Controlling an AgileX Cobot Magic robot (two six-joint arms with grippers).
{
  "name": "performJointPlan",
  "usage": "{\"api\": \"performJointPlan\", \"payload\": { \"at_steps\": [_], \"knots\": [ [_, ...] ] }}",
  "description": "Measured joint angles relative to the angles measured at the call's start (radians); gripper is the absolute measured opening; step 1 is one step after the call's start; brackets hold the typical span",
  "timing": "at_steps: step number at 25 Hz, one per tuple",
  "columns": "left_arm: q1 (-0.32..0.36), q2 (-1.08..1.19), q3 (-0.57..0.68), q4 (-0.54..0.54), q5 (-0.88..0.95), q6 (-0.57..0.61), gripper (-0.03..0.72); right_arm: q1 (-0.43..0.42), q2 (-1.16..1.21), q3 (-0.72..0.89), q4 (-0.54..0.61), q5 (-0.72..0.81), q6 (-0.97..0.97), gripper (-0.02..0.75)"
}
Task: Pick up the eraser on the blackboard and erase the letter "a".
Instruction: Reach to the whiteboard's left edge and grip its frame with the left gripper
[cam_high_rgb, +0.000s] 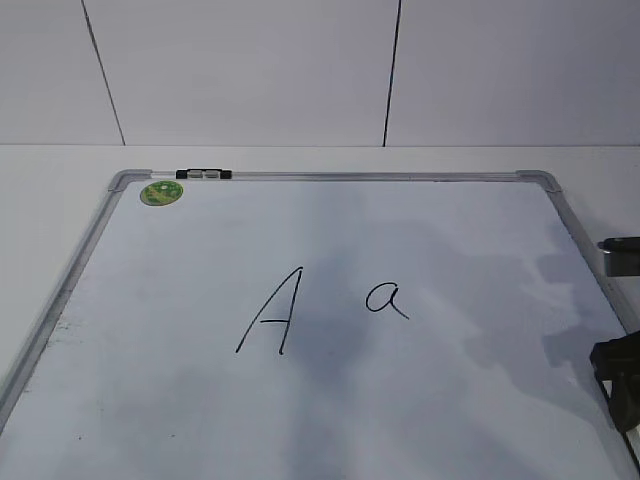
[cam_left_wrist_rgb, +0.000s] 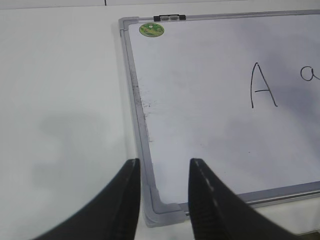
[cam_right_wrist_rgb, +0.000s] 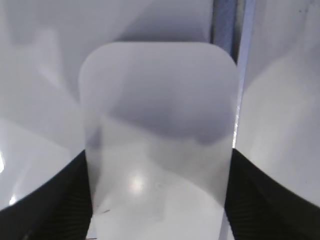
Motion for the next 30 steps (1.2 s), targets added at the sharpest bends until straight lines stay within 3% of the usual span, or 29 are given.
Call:
{"api": "performJointPlan", "payload": {
  "at_steps": [30],
  "knots": [
    [0.000,0.000,0.000,0.000,0.000,0.000,0.245,0.000,0.006,-0.078,0.037,0.036,0.001,0.565]
  ]
}}
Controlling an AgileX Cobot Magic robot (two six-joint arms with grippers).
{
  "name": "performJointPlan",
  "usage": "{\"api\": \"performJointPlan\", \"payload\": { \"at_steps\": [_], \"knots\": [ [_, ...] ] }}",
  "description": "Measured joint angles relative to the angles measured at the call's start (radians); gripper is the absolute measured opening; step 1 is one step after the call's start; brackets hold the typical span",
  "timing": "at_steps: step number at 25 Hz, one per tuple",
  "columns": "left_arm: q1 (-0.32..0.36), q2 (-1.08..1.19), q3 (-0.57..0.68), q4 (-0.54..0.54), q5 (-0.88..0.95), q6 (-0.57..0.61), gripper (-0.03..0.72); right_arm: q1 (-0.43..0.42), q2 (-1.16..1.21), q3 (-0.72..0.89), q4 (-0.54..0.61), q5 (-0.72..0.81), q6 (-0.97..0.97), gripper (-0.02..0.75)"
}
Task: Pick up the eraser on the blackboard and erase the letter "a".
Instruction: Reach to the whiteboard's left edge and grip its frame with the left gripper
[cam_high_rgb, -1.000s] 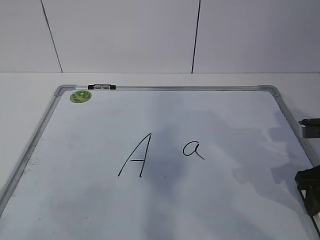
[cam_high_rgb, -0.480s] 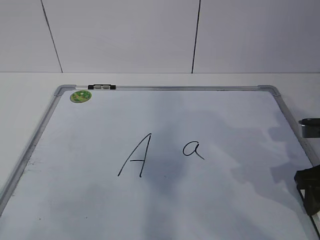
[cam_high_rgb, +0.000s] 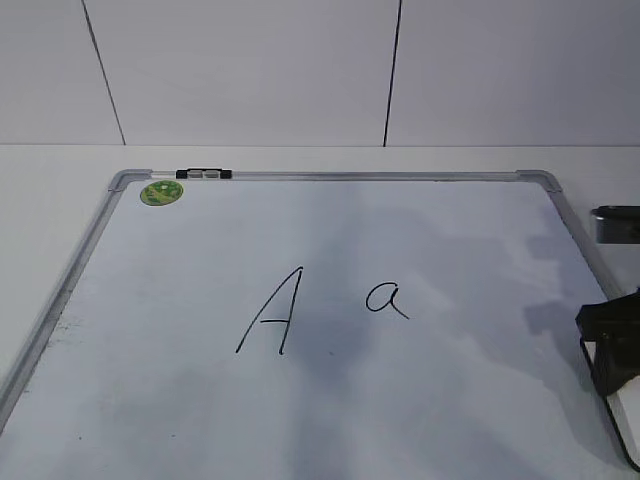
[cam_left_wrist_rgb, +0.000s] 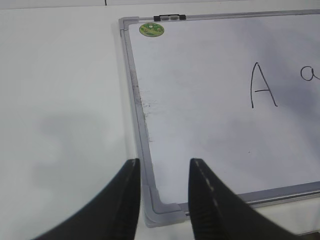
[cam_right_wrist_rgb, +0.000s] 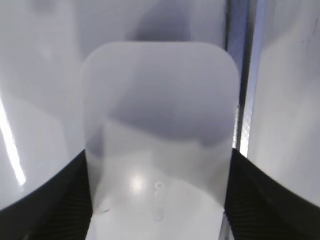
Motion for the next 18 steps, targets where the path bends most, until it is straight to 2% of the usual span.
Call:
{"api": "performJointPlan", "payload": {
  "at_steps": [18],
  "knots": [
    [0.000,0.000,0.000,0.000,0.000,0.000,0.245,0.000,0.000,-0.052,0.031,0.071,0.000,0.564]
  ]
}}
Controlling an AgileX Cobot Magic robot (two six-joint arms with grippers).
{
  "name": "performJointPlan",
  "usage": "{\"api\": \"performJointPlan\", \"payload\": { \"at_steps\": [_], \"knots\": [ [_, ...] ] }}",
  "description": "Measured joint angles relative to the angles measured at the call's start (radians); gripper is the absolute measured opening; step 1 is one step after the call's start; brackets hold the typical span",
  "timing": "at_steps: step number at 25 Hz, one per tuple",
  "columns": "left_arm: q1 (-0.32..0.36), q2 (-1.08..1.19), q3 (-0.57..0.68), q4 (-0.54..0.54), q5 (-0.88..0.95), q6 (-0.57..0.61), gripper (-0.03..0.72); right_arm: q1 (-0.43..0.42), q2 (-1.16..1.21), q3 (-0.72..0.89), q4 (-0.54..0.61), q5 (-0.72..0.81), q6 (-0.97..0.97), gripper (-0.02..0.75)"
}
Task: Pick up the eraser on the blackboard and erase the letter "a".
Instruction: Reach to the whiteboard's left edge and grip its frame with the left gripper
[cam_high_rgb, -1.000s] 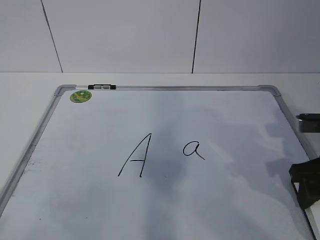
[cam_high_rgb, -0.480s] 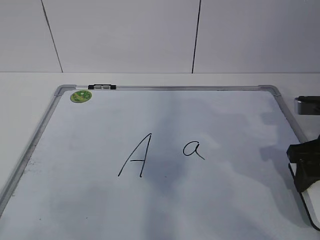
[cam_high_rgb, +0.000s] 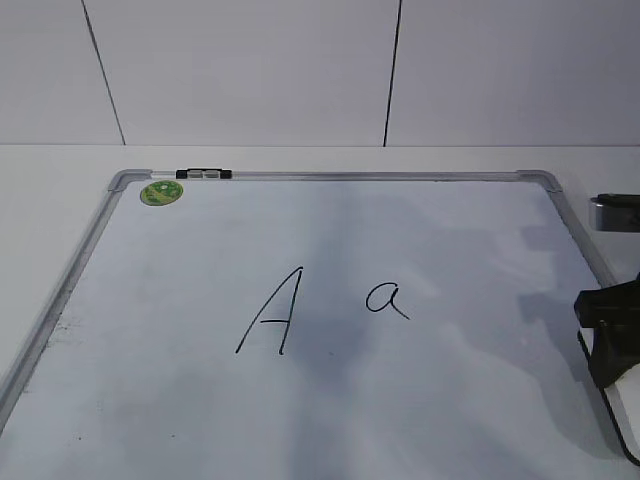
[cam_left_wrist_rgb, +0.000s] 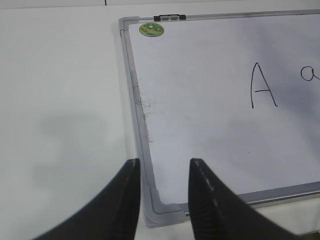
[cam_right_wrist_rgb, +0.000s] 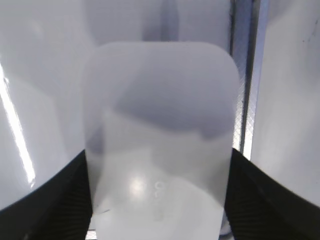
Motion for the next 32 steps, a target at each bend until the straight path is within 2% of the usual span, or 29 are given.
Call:
{"api": "performJointPlan", "payload": {
  "at_steps": [14,25,32],
  "knots": [
    [0.000,0.044,-0.005,-0.016,-0.027,0.000,0.244,0.002,0.000,-0.009,0.008,0.010,-0.004,0.564],
    [-0.012,0.562,-0.084,-0.022,-0.311,0.000,0.245,0.004,0.000,-0.068,0.028,0.088,-0.017,0.564],
    [-0.019,0.936,-0.187,-0.036,-0.366,0.000,0.245,0.006,0.000,-0.070,0.065,0.090,-0.039,0.564]
  ]
}}
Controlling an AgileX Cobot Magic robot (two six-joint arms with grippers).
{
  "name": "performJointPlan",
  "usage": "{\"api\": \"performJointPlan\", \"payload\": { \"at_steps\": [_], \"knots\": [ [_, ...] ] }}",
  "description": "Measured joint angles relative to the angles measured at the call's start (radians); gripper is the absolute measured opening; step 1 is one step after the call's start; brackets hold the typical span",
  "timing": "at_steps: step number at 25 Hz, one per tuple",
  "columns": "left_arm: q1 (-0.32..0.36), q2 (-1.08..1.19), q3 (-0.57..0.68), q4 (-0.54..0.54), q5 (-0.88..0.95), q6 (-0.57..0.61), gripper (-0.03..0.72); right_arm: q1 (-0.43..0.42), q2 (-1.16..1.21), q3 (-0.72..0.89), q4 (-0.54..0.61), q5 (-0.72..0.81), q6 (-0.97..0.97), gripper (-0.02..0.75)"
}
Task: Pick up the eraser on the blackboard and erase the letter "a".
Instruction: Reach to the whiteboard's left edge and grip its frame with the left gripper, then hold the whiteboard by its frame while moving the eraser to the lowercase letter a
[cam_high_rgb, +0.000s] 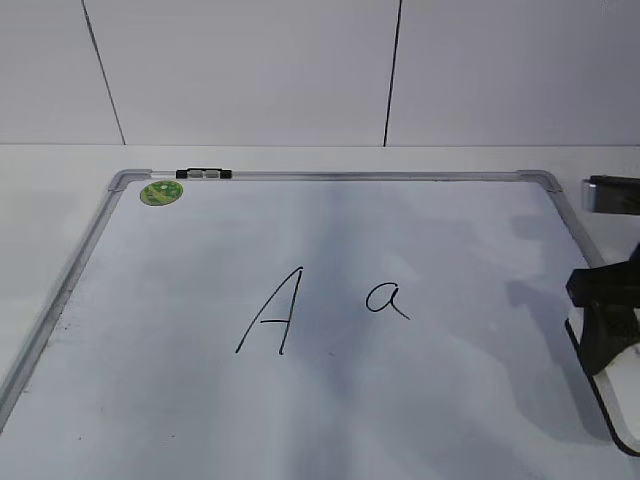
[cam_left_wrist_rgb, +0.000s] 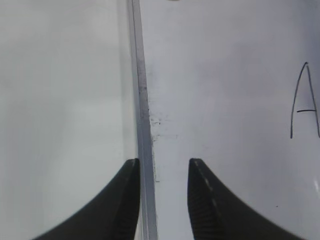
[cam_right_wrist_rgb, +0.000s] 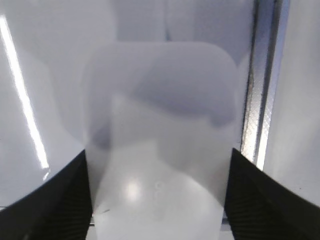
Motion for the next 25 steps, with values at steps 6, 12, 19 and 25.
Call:
{"api": "performJointPlan", "payload": {
  "at_steps": [6,12,19,25],
  "knots": [
    [0.000,0.305,-0.158,-0.006,0.004,0.000,0.244,0.000,0.000,0.000,0.019,0.006,-0.009,0.564],
    [0.000,0.537,-0.292,-0.017,0.034,0.000,0.245,0.000,0.000,-0.002,0.019,0.045,-0.018,0.564],
    [0.000,0.747,-0.385,-0.008,0.085,0.000,0.234,0.000,0.000,-0.005,0.019,0.048,-0.022,0.564],
    [0.000,0.865,-0.456,-0.002,0.126,0.000,0.234,0.000,-0.002,-0.005,0.028,0.048,-0.029,0.564]
  ]
}}
